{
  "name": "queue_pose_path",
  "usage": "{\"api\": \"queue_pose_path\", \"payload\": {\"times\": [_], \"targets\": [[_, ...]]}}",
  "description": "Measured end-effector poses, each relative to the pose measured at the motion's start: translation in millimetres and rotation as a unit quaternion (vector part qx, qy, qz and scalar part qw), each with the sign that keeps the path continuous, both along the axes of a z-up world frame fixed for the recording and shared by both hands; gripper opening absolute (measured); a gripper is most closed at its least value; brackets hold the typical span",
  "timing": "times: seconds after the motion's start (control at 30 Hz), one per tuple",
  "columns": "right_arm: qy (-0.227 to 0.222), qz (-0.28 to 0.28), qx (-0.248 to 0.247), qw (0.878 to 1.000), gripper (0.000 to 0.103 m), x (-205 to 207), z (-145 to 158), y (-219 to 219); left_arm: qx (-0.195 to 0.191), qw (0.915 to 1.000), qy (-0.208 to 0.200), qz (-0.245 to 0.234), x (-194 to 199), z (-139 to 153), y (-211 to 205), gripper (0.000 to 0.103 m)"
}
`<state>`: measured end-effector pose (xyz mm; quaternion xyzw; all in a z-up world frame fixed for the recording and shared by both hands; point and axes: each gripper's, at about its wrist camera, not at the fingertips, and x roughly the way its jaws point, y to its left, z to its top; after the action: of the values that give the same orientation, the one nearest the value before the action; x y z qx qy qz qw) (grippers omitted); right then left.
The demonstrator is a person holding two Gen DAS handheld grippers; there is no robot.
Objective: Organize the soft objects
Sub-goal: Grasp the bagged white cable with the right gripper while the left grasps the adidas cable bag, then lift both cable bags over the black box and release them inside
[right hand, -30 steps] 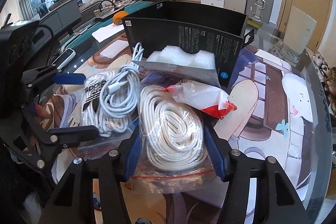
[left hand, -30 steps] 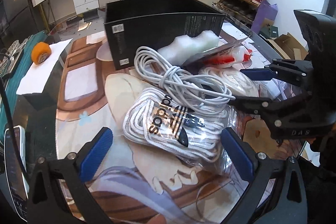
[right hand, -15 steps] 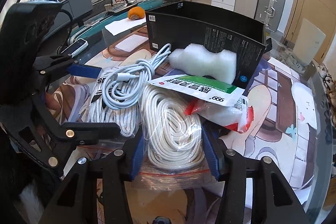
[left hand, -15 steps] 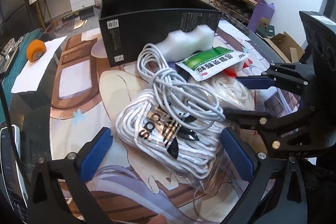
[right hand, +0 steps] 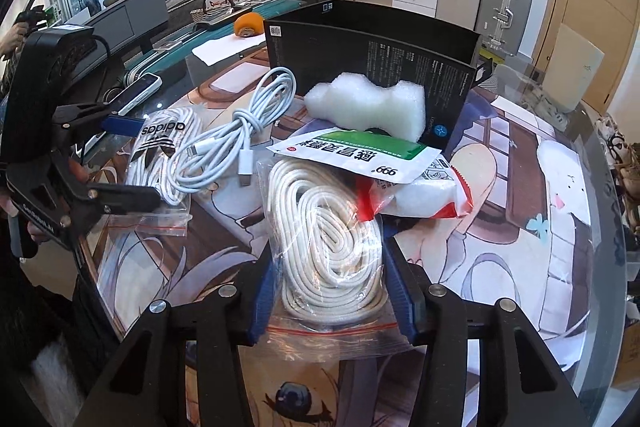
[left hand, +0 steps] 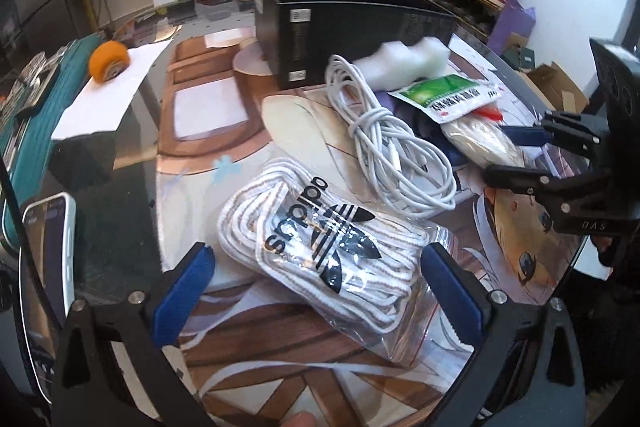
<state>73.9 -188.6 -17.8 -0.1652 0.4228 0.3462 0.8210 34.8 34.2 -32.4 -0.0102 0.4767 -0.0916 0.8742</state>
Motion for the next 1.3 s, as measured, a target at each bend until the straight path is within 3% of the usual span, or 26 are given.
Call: {"api": "queue_pose_path", "payload": {"times": [0.33,0.4,0.47,0.5,0.67,0.9,1.3], "targets": [[-0.003,0.010,-0.003,1.000,0.050,-3.9,-0.2,7.3,0.023,0.9997,-0.011,0.004,8.5,-3.7,-7.8,0.101],[-0.003,0.009,-0.003,1.000,0.050,-4.0,-0.1,7.4,0.027,0.9994,-0.022,-0.005,6.9,-1.9,-9.9,0.084],[-0.003,0.010,-0.003,1.000,0.050,-4.3,-0.2,7.8,0.024,0.9990,-0.035,-0.014,3.6,2.6,-10.7,0.054],[-0.004,0.010,-0.003,1.000,0.050,-4.8,-0.1,7.9,0.022,0.9990,-0.037,-0.014,2.8,3.9,-9.9,0.044],[-0.012,0.017,0.001,1.000,0.043,-10.1,2.7,9.2,0.002,0.9988,-0.048,-0.012,-1.1,7.6,-4.5,0.031],[-0.037,0.028,0.014,0.999,0.036,-23.7,13.7,9.6,-0.022,0.9968,-0.076,-0.008,-5.6,18.3,-0.9,0.022],[-0.059,0.022,0.047,0.997,0.035,-34.8,39.1,6.6,-0.073,0.9915,-0.108,-0.007,-11.7,40.4,8.4,0.019]]}}
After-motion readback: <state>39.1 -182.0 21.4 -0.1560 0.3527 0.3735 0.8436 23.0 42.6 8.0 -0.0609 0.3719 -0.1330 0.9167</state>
